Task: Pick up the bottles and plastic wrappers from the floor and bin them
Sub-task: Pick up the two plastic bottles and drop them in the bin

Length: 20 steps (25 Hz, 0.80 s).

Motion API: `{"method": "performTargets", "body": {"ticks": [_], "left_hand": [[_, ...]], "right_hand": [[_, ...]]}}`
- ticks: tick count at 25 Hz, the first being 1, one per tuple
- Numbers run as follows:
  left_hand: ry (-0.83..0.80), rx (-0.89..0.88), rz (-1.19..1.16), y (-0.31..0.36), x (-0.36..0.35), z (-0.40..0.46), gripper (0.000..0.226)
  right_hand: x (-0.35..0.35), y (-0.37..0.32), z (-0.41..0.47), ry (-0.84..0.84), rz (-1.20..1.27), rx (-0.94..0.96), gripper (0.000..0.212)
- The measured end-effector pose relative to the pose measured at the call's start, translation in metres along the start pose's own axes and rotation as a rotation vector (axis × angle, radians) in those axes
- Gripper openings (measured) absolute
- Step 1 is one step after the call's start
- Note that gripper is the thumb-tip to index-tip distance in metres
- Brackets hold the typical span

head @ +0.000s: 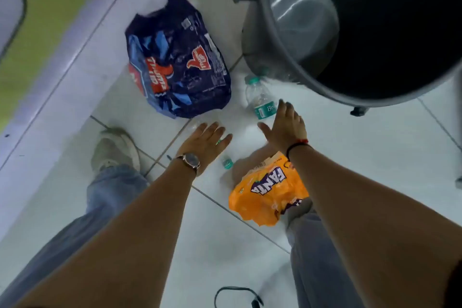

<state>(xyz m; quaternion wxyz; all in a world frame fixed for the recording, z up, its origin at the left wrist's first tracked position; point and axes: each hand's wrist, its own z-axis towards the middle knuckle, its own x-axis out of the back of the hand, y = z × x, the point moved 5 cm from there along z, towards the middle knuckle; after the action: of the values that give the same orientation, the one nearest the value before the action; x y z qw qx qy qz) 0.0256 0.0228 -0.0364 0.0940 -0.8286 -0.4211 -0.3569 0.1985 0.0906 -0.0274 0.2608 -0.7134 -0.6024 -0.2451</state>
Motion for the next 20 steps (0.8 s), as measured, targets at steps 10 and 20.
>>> {"method": "performTargets", "body": {"ticks": [10,20], "left_hand": [[0.025,0.079,-0.008,-0.004,-0.028,0.029,0.061],[0.038,0.729,-0.488,-0.024,0.053,-0.142,0.059]], "right_hand": [[-0.017,-0.005,0.029,0.059,0.193,-0.002,0.058],[0.064,-0.062,-0.117,0.024,0.382,0.182,0.063]]}}
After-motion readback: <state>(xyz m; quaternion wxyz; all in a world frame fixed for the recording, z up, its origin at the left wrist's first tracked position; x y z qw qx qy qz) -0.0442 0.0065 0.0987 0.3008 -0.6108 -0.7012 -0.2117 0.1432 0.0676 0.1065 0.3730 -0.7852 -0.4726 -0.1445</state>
